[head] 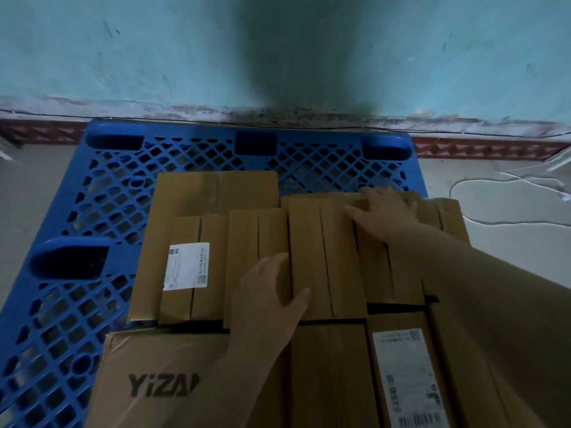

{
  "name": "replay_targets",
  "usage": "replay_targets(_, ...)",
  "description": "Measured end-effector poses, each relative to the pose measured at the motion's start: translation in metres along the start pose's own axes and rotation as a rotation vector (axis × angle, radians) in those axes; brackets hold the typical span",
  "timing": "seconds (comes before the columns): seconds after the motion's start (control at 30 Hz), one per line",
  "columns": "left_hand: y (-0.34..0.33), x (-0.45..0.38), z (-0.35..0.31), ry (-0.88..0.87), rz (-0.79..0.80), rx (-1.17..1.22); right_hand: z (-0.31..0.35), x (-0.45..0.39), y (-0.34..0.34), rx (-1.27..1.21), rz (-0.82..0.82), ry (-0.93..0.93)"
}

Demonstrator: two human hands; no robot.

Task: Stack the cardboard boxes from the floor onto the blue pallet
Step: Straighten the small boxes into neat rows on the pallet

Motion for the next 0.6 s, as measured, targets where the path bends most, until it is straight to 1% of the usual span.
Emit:
replay_targets(0.03, -0.008, 0.0, -0.006, 0.007, 0.012, -0.009, -0.008, 0.0, -0.002, 0.015, 0.032, -0.006)
replay_targets(0.1, -0.021, -0.001, -0.015, 0.028, 0.023, -0.015, -0.013, 0.005, -0.007, 0.015, 0.042, 0.049)
replay_targets(0.17, -0.032, -0.001, -0.024, 0.031, 0.033, -0.038, -0.013, 0.009, -0.012, 0.025, 0.02, 0.128)
replay_targets(0.23, -0.039, -0.001, -0.032, 0.016, 0.045, -0.085, -0.022, 0.009, -0.01, 0.017, -0.04, 0.141)
replay_targets(0.33, -0.047, 0.0, -0.043, -0.052, 0.039, -0.177, -0.059, 0.001, 0.01, -0.005, -0.183, -0.002)
replay_targets(0.37, -0.051, 0.003, -0.048, -0.098, 0.05, -0.226, -0.075, -0.002, 0.015, -0.014, -0.193, -0.07)
replay_targets(0.4, -0.058, 0.007, -0.055, -0.156, 0.084, -0.276, -0.091, -0.005, 0.017, -0.034, -0.169, -0.132)
replay_targets(0.43, -0.069, 0.014, -0.062, -0.222, 0.143, -0.322, -0.104, -0.008, 0.015, -0.058, -0.115, -0.173)
replay_targets(0.5, -0.097, 0.031, -0.076, -0.377, 0.326, -0.408, -0.12, -0.012, 0.009, -0.077, -0.007, -0.163)
replay_targets(0.53, -0.114, 0.04, -0.081, -0.455, 0.443, -0.457, -0.123, -0.013, 0.007, -0.082, 0.012, -0.142)
replay_targets(0.6, -0.145, 0.056, -0.083, -0.565, 0.666, -0.585, -0.126, -0.012, 0.004, -0.101, -0.017, -0.119)
Point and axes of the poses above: each hand's wrist, its own x-axis away from the middle knuckle, its own y-axis out of the back of the hand, z = x × y, the point moved 5 cm from there along -x, towards the middle knuckle, and after that the axes turned 4 degrees about z, right-handed, at the moved point
